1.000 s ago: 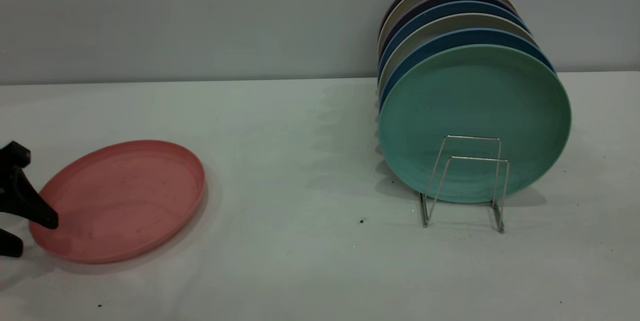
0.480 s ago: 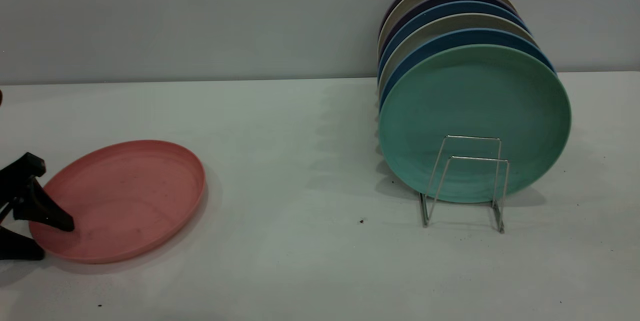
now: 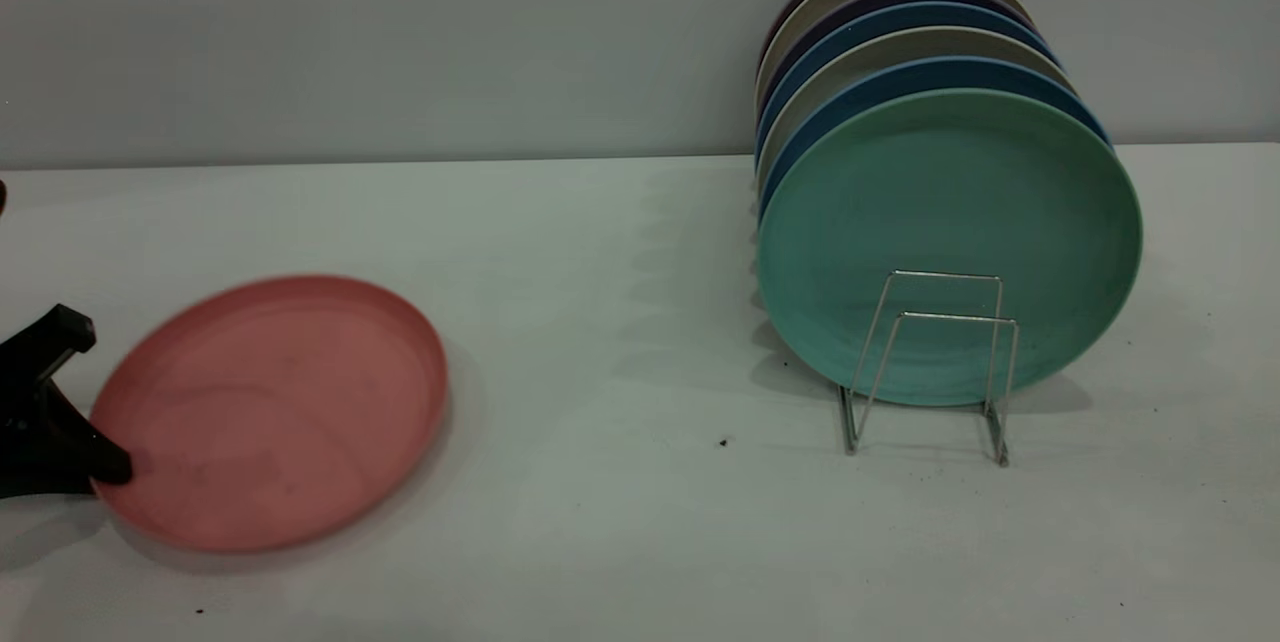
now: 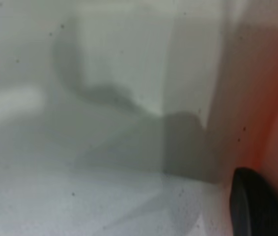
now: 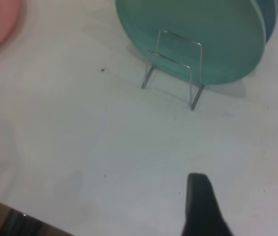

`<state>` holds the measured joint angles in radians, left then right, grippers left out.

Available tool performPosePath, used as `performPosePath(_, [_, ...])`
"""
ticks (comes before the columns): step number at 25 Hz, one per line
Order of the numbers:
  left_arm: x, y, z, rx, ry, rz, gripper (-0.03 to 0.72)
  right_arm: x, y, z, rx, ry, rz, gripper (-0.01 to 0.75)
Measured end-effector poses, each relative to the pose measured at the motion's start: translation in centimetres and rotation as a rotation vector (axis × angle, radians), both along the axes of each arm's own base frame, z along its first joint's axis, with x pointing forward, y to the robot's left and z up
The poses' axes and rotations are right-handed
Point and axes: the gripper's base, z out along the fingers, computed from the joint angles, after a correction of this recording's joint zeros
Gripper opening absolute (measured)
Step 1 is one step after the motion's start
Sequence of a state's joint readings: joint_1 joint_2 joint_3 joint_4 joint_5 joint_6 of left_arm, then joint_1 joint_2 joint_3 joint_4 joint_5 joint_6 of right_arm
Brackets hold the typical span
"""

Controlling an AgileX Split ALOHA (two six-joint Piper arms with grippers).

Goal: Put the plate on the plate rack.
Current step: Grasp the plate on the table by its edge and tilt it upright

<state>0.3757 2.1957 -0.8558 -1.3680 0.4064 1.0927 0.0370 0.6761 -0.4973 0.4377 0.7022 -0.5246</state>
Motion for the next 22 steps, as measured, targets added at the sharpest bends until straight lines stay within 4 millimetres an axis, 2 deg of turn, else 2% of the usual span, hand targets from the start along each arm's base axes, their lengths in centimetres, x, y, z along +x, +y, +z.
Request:
performPosePath(4, [-0.1,-0.1,0.0,-0.003,-0.004,-0.038,0.014,0.0,0.1,0.0,0.011,0.000,-0.001,0.483])
performPosePath(11, [-0.4,-1.2,0.3,0.025,-0.041,-0.243,0.014,0.4,0.6,-0.4,0.090,0.066,0.012,0.483])
performPosePath(19, [0.2,-8.0,0.3,0.064,-0.094,-0.557,0.014,2.5,2.0,-1.4,0.237,0.161,0.082,0.483])
performPosePath(22, [0.2,-9.6,0.3,0.078,-0.104,-0.622,0.014,3.6,2.4,-2.2,0.273,0.200,0.101,0.483])
